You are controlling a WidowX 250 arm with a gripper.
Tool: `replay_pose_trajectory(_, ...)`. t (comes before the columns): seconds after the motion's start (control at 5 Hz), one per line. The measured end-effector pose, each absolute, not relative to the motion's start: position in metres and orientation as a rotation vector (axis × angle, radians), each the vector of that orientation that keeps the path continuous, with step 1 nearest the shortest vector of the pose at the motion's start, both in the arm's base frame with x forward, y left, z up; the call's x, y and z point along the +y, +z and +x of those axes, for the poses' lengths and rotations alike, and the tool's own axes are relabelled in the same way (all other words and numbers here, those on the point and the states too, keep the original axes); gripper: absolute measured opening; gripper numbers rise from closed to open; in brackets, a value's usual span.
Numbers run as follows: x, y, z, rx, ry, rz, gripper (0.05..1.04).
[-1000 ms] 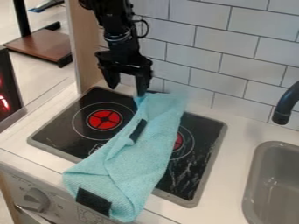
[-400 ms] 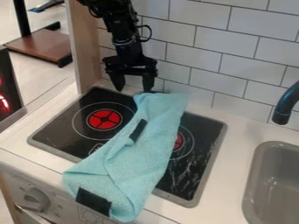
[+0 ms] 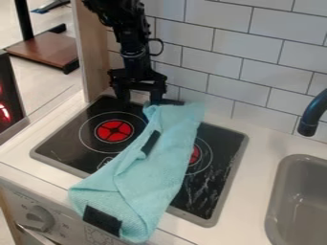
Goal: Fold the cloth from the top and unfold back at it's position
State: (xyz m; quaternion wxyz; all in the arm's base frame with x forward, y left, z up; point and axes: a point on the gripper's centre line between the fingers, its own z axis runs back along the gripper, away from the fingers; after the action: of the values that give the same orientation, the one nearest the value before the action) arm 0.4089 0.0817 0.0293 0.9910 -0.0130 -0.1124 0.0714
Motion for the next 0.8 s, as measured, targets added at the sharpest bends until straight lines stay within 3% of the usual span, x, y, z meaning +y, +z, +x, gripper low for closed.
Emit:
replay_pose_trajectory(0.2, 0.0807, 0.0251, 0.4116, -0.213, 0.123, 0.025, 0.661)
replay_pose_trajectory(0.4, 0.0799, 0.0247, 0.4123, -0.225, 0.133, 0.031, 0.398)
replay_pose_trajectory(0.6, 0.0795, 0.0246, 0.4108, -0.231, 0.134, 0.031, 0.191)
replay_pose_trajectory(0.8, 0.0783, 0.025, 0.4097, -0.236, 0.128, 0.027, 0.068)
